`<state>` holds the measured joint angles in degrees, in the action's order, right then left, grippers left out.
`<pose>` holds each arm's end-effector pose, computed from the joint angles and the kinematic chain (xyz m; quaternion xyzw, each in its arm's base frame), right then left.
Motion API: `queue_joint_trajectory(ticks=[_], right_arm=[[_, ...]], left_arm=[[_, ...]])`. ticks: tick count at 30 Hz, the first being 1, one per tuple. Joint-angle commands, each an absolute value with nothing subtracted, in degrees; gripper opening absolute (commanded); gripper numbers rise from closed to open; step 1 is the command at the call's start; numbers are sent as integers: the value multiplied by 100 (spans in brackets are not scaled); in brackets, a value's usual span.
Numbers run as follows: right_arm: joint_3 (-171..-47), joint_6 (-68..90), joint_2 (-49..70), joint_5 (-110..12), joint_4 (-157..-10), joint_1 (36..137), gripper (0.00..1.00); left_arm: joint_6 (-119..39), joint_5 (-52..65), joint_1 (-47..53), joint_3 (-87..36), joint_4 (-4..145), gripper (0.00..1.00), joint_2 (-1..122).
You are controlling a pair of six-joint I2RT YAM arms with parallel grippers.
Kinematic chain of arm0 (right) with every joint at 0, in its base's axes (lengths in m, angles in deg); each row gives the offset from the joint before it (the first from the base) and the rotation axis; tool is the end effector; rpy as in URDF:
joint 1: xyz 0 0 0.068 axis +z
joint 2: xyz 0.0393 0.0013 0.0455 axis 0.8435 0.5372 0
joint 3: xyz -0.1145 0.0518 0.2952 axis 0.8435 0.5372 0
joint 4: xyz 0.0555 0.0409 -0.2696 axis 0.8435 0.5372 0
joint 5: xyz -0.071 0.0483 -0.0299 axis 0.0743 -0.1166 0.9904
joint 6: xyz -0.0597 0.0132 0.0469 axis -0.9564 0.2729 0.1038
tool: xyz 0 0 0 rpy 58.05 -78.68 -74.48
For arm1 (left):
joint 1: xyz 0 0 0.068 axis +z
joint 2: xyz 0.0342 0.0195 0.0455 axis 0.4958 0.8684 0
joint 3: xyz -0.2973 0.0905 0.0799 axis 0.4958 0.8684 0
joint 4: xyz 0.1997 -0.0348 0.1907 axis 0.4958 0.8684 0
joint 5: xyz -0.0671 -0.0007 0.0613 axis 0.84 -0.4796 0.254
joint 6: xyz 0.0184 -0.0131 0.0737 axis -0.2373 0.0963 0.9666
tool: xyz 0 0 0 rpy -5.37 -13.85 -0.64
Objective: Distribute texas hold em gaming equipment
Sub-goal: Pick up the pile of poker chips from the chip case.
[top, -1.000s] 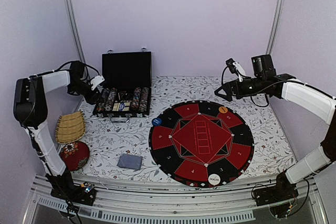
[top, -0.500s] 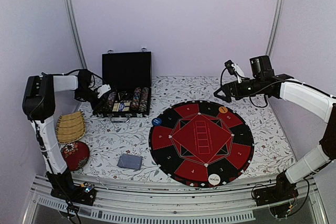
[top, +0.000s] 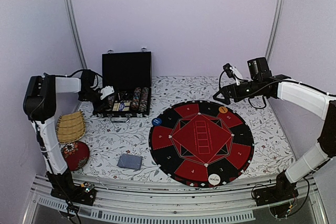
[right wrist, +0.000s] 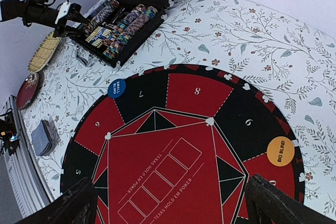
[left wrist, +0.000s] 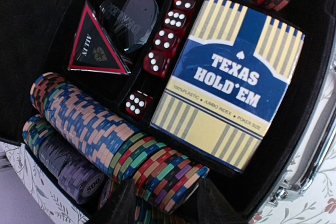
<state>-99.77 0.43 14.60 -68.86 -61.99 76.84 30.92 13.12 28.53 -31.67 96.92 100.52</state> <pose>0.3306 0.1481 0.3120 -0.2753 0.8449 0.2687 0.3718 0.4666 -0.0268 0.1676 0.5104 0.8136 0.0088 0.2782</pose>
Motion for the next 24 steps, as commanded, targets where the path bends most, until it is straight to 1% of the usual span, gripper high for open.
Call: queue_joint_trajectory(ticks=[1, 10, 15, 24], right_arm=[[-10010, -27, 1513, -6909, -6141, 7690, 100], [-10001, -46, 1509, -6879, -6094, 7689, 100], [-10000, -46, 1532, -6888, -6089, 7683, 100], [-10000, -22, 1639, -6940, -6059, 7685, 100]], left_arm=[[3333, 1274, 2763, -3045, 10371, 42, 9897], [3286, 1477, 2780, -3235, 10705, 41, 9960], [3216, 1008, 2700, -3223, 10206, 45, 10096], [3150, 845, 2516, -3337, 10123, 51, 10459]])
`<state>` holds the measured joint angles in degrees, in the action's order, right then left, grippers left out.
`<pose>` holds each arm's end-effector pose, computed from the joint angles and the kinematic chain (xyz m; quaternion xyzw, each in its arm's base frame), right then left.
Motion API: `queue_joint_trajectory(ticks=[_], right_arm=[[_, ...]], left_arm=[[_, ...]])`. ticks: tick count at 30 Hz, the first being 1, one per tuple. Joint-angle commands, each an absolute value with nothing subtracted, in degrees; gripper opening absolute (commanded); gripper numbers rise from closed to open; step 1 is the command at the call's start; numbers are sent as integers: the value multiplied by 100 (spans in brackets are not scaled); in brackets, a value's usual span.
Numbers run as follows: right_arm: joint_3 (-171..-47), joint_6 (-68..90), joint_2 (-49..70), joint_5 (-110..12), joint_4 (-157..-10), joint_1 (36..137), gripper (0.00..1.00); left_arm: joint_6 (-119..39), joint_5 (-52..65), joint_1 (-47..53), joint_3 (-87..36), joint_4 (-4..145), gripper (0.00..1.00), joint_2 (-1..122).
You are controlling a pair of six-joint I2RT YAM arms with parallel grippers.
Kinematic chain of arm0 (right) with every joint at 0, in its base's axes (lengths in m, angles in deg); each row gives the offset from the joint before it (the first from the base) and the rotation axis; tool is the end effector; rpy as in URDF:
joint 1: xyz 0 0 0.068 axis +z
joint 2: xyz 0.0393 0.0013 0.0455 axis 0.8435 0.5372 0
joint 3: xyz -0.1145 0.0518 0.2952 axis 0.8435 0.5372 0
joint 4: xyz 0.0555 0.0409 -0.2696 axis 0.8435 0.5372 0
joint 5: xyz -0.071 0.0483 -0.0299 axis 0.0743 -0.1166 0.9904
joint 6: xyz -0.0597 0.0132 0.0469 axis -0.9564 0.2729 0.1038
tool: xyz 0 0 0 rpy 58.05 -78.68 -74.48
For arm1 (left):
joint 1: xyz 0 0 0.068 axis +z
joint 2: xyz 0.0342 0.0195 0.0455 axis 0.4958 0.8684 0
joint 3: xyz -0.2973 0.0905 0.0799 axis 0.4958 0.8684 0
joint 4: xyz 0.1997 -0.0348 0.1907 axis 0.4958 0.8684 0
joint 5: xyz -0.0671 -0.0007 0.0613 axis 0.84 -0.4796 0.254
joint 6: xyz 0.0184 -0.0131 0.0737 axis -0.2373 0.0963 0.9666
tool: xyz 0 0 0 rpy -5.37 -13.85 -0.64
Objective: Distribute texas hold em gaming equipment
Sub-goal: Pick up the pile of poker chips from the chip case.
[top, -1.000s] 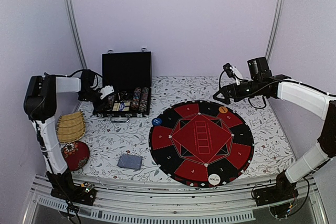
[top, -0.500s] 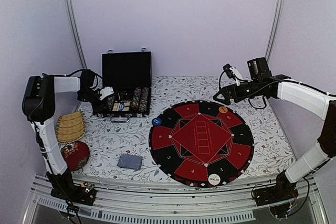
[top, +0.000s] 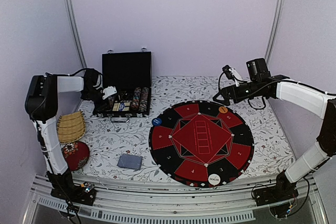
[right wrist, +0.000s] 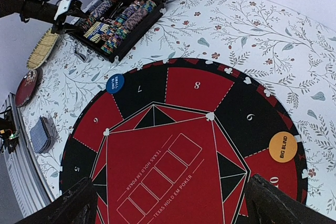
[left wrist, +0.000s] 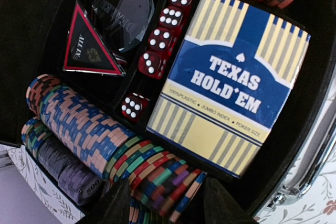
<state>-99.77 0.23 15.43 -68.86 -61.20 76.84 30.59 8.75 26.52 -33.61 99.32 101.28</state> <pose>0.3321 0.1486 0.3057 -0.2749 0.8505 0.2678 0.3597 0.4695 -0.0385 0.1686 0.5168 0.8172 0.0311 0.2532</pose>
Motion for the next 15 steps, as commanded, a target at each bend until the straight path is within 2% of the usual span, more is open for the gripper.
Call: queue_joint_trajectory(ticks=[1, 15], right_arm=[[-10000, -20, 1648, -6943, -6055, 7691, 100], [-10010, -46, 1659, -6945, -5933, 7689, 100]], left_arm=[[3150, 824, 2512, -3314, 10121, 52, 10495], [3168, 628, 2514, -3471, 11032, 50, 10169]])
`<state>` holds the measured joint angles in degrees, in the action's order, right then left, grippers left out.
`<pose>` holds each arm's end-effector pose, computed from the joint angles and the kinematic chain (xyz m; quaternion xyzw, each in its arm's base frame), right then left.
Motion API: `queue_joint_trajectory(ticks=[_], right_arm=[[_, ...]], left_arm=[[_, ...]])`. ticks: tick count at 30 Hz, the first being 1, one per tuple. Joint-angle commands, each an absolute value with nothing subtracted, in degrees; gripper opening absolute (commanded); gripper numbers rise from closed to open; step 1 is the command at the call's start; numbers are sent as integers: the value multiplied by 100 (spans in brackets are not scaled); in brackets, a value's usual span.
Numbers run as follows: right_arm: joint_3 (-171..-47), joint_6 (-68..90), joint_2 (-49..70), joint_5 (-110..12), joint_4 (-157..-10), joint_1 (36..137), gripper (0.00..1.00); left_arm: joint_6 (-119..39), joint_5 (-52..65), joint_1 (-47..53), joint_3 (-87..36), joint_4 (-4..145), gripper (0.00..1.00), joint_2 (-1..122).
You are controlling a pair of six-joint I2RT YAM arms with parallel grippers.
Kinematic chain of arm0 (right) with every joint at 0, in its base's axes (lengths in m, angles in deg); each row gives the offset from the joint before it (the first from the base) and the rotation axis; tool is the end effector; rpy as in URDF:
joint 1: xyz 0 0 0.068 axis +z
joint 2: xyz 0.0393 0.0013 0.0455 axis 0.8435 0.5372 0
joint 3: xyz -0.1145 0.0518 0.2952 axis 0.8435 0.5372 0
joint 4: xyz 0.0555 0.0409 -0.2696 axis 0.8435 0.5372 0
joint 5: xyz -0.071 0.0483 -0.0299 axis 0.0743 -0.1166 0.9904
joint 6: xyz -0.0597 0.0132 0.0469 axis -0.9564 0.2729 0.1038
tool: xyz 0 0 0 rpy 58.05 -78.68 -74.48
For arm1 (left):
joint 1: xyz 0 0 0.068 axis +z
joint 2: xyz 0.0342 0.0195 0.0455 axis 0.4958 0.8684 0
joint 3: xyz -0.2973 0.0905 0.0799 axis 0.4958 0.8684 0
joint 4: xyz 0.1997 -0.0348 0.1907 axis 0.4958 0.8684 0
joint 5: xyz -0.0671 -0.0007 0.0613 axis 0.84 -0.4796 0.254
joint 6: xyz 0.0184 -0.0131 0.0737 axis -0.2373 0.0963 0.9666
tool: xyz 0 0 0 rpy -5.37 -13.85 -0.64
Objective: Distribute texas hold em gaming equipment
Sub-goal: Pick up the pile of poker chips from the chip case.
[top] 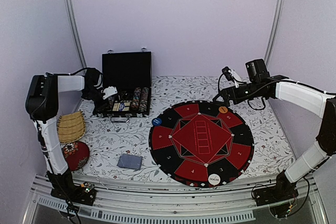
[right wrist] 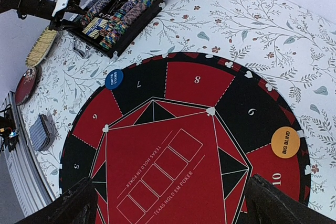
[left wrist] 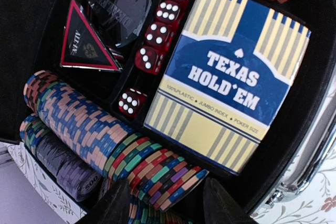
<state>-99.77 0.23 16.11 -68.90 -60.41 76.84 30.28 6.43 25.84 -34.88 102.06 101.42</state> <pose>0.3330 0.1490 0.3003 -0.2732 0.8558 0.2678 0.3481 0.4686 -0.0414 0.1710 0.5170 0.8227 0.0400 0.2328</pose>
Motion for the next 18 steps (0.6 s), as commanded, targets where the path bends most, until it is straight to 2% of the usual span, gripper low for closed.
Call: queue_joint_trajectory(ticks=[1, 9, 18], right_arm=[[-10009, -46, 1655, -6951, -5936, 7693, 100], [-10017, -55, 1647, -6937, -5892, 7687, 100], [-10071, -55, 1688, -6947, -5853, 7688, 100]], left_arm=[[3172, 604, 2514, -3465, 11027, 50, 10135], [3155, 532, 2486, -3480, 11052, 45, 10045], [3125, 466, 2432, -3560, 11167, 46, 9960]])
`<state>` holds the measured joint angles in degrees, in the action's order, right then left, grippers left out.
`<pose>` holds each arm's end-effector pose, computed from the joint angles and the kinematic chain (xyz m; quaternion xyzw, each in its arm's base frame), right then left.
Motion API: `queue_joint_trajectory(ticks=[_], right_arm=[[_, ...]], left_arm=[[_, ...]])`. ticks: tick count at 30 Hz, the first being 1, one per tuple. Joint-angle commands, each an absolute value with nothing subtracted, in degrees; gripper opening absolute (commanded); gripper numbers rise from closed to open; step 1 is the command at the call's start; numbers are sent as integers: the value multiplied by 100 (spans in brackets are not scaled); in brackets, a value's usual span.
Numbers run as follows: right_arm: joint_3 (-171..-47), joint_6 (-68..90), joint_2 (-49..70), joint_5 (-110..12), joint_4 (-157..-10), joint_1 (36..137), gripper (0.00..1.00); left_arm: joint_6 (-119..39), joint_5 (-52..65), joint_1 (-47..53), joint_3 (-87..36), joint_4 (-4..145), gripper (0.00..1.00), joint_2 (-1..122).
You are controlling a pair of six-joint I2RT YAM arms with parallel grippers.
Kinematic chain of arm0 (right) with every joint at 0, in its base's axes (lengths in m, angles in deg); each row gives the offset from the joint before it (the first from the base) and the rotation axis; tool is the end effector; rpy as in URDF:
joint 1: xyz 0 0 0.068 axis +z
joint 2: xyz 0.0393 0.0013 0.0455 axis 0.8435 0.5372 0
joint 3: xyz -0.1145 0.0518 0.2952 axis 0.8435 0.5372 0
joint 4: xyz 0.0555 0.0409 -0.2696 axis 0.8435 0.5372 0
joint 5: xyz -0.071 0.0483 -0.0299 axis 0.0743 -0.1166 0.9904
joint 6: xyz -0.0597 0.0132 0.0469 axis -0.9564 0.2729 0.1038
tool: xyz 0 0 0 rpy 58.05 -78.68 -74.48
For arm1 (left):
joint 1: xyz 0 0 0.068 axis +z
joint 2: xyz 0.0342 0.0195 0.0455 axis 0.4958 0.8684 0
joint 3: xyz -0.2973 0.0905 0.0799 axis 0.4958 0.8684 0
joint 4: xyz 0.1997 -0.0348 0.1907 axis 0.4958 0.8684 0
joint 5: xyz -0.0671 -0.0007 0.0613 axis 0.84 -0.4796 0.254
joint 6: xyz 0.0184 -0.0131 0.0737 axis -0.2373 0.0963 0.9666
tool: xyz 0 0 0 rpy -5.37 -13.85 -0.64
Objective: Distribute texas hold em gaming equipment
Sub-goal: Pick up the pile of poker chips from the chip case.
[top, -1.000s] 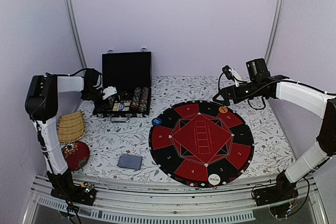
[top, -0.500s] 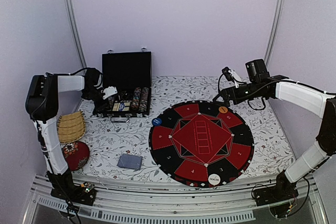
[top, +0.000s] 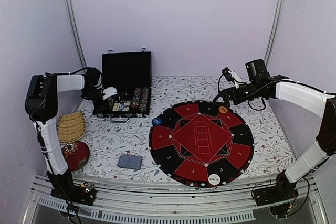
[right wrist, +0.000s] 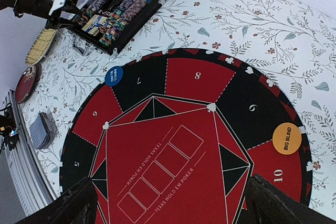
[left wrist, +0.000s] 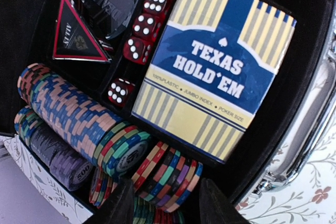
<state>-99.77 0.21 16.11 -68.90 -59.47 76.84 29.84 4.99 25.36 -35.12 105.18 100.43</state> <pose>0.3316 0.1485 0.2988 -0.2723 0.8592 0.2675 0.3408 0.4615 -0.0432 0.1766 0.5163 0.8283 0.0417 0.2136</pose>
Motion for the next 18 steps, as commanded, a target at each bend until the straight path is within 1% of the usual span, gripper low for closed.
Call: queue_joint_trajectory(ticks=[1, 8, 14, 18], right_arm=[[-10070, -55, 1689, -6947, -5840, 7687, 100], [-10094, -47, 1688, -6973, -5797, 7689, 100], [-10107, -55, 1663, -7034, -5764, 7687, 100], [-10092, -48, 1656, -7063, -5752, 7685, 100]], left_arm=[[3123, 438, 2409, -3565, 11174, 46, 9940], [3158, 293, 2379, -3534, 10939, 48, 9852], [3262, -295, 2363, -3263, 10291, 48, 9618], [3303, -240, 2357, -3225, 10186, 48, 9565]])
